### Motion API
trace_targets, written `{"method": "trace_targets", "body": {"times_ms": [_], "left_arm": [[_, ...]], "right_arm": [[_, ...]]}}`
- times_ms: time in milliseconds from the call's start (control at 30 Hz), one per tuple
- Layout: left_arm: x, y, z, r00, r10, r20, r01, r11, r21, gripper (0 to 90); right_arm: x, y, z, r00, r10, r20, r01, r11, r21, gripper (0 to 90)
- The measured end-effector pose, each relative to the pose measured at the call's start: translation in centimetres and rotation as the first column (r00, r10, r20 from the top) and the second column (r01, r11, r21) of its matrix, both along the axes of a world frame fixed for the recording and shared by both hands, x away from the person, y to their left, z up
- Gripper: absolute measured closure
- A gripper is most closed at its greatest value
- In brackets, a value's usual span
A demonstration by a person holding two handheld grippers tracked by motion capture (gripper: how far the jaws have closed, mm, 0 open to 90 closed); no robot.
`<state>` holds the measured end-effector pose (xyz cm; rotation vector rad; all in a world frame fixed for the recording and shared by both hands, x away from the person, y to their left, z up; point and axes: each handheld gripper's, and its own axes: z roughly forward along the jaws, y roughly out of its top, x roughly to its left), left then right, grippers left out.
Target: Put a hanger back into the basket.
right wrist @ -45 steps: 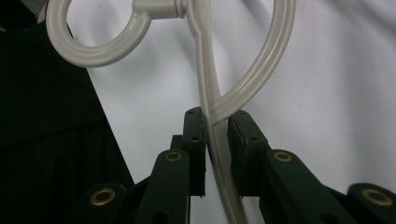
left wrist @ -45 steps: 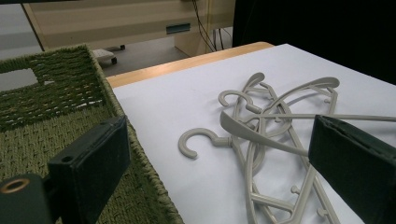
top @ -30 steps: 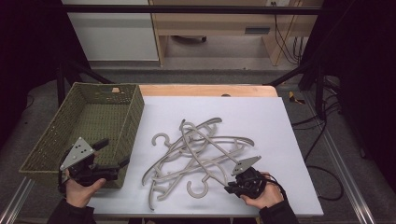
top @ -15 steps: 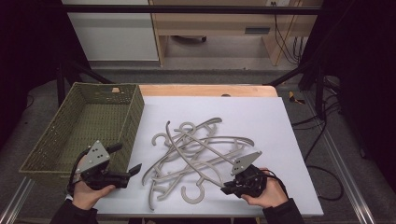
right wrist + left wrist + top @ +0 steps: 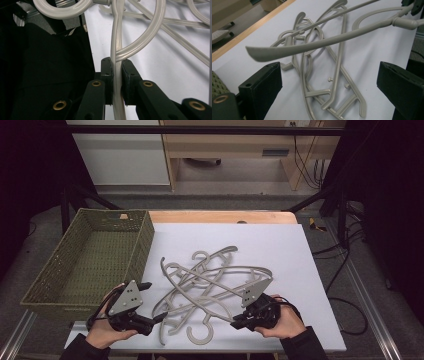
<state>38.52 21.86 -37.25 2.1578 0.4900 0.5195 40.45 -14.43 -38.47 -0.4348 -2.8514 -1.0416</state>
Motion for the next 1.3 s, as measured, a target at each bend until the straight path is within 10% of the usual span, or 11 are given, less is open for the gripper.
{"method": "trace_targets", "body": {"times_ms": [300,733,967,1033,1300], "left_arm": [[-0.5,-2.0,0.1,0.9938,-0.097,0.054,0.087,0.9834,0.159,9.3],[-0.8,-5.2,-0.4,0.9637,-0.232,0.133,0.168,0.9128,0.372,24.7],[-1.3,-6.2,-1.4,0.9249,-0.31,0.221,0.178,0.8652,0.469,47.5],[-1.7,-6.4,-1.6,0.9078,-0.335,0.252,0.184,0.8578,0.48,54.3],[-2.0,-6.4,-1.8,0.8866,-0.37,0.277,0.2,0.8472,0.492,67.4]], "right_arm": [[-0.2,0.2,0.4,0.9978,0.058,-0.031,-0.058,0.9983,0.003,81.4],[-0.4,0.5,0.7,0.9926,0.11,-0.052,-0.11,0.9939,-0.002,81.4],[-0.4,0.7,0.6,0.9905,0.121,-0.065,-0.122,0.9926,0.002,81.4],[-0.4,0.7,0.6,0.9894,0.129,-0.065,-0.129,0.9916,0.004,81.4],[-0.5,0.7,0.7,0.987,0.143,-0.074,-0.143,0.9897,0.006,81.4]]}}
